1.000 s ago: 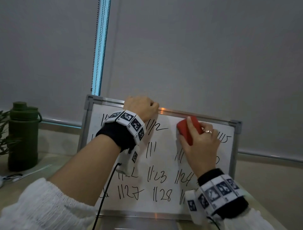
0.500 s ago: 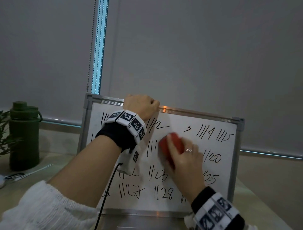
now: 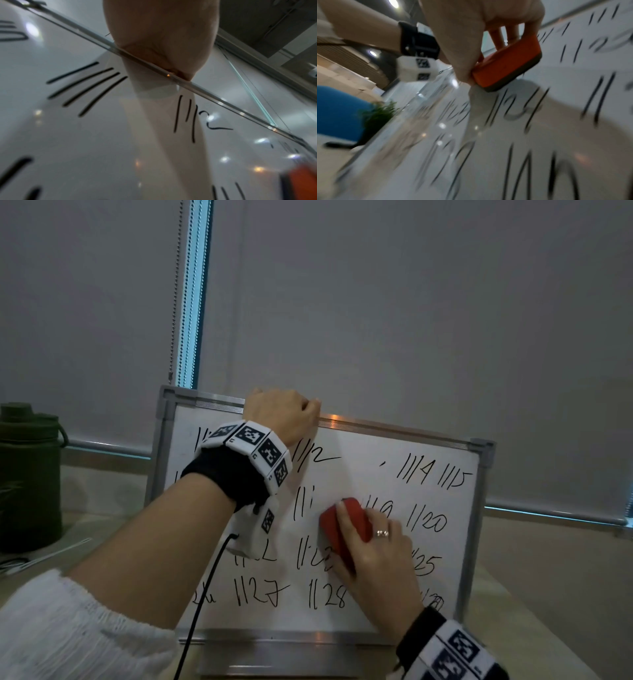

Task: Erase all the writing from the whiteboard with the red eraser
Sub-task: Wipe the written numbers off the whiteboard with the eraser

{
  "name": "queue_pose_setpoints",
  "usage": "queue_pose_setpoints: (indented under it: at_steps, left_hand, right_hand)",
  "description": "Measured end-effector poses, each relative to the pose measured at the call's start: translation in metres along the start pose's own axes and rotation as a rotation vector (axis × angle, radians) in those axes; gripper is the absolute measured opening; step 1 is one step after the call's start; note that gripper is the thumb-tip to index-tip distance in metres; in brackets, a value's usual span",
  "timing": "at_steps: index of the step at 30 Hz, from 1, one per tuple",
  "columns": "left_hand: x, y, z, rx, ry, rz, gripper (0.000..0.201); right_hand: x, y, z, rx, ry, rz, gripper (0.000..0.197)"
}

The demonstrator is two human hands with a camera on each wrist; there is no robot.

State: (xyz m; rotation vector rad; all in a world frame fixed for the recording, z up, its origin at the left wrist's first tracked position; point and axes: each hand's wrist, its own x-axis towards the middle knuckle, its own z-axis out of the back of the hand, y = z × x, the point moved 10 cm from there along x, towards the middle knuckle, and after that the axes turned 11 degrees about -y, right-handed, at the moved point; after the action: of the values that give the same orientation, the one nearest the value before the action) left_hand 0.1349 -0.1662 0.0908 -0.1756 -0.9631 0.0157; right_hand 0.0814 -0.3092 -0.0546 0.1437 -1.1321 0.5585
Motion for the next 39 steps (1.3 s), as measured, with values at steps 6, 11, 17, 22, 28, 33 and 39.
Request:
queue_pose_setpoints:
  at_steps: [6,11,17,22,28,33,39]
  left_hand:
    - [0.0,-0.001,0.002,0.007,0.006,0.005,0.052]
    - [0.0,-0.001,0.002,0.017,0.002,0.01,0.052]
    - [0.002,-0.001,-0.001,0.016,0.003,0.011,0.048]
    - [0.001,0.0,0.001,0.037,-0.005,0.019,0.05]
    - [0.001,0.001,-0.001,0.041,0.011,0.021,0.049]
    - [0.001,0.001,-0.002,0.025,0.01,0.017,0.047]
    - [0.002,0.002,-0.004,0.033,0.01,0.017,0.048]
  right_hand:
    - [0.053,-0.084,0.028,0.005,-0.13,-0.438,0.072]
    - [0.004,-0.017,0.005,0.051,-0.026,-0.138,0.074]
    - [0.035,-0.059,0.025,0.025,-0.109,-0.222,0.071]
    - [0.034,-0.074,0.02,0.085,-0.141,-0.399,0.072]
    - [-0.014,-0.02,0.003,0.051,0.057,-0.048,0.058]
    - [0.031,-0.087,0.022,0.053,-0.049,-0.395,0.07]
    - [-0.019,-0.028,0.007,0.072,0.107,-0.106,0.069]
